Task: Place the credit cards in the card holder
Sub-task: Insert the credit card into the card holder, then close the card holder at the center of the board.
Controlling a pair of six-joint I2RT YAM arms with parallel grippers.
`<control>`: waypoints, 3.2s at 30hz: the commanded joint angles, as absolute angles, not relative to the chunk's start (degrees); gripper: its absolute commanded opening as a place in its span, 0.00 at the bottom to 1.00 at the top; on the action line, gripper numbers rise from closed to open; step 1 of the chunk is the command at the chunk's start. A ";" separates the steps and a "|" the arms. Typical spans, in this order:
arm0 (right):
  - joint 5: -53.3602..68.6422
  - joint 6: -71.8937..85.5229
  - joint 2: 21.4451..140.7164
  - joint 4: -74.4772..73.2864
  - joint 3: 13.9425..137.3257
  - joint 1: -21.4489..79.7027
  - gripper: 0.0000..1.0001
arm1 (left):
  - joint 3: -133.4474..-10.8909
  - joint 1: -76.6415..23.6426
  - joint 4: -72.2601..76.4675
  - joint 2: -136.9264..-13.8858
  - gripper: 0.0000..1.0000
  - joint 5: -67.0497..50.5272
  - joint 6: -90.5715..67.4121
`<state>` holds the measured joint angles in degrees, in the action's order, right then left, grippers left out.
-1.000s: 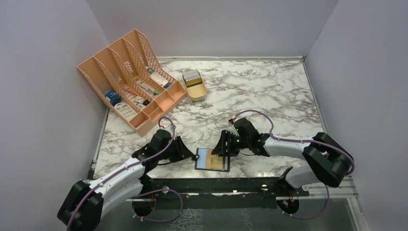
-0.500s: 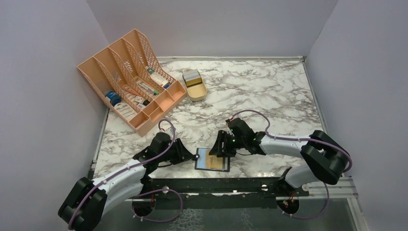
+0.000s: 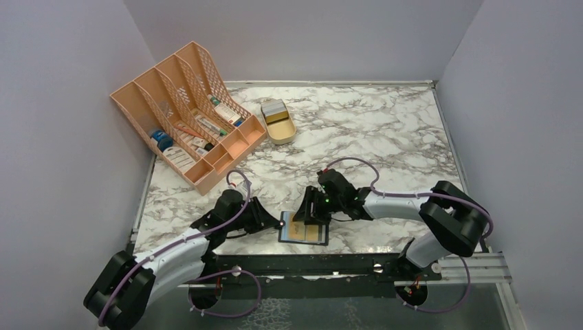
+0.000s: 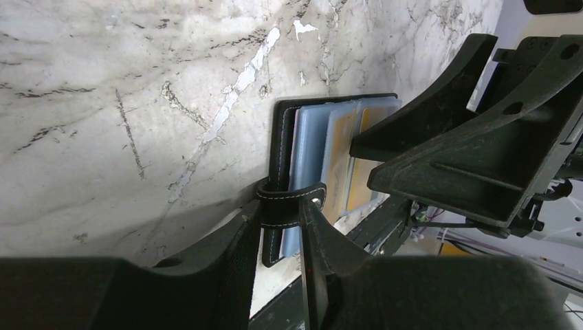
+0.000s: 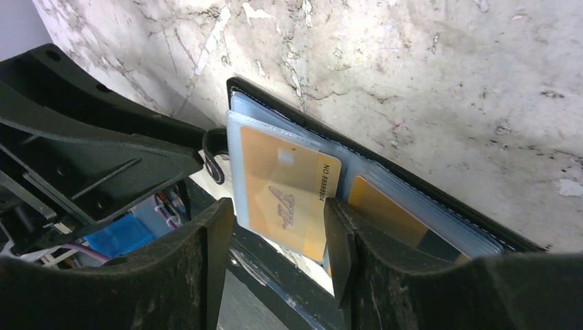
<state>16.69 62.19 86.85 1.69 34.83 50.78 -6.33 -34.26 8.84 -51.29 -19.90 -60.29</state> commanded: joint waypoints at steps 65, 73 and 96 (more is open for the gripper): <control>4.92 47.93 78.23 -14.17 39.07 53.96 0.67 | -21.25 -39.66 -6.96 -59.05 0.49 -14.87 -46.00; 1.14 48.22 73.75 -13.99 35.41 53.28 0.72 | -20.97 -40.61 -6.81 -61.49 0.49 -11.76 -45.62; -0.82 51.73 75.58 -13.86 32.58 52.73 0.78 | -21.26 -40.61 -14.27 -57.89 0.28 -2.23 -47.19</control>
<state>0.34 50.41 74.39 -14.96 33.61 53.01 -20.25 -40.38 -11.33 -59.22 -6.31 -46.74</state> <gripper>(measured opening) 0.778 0.289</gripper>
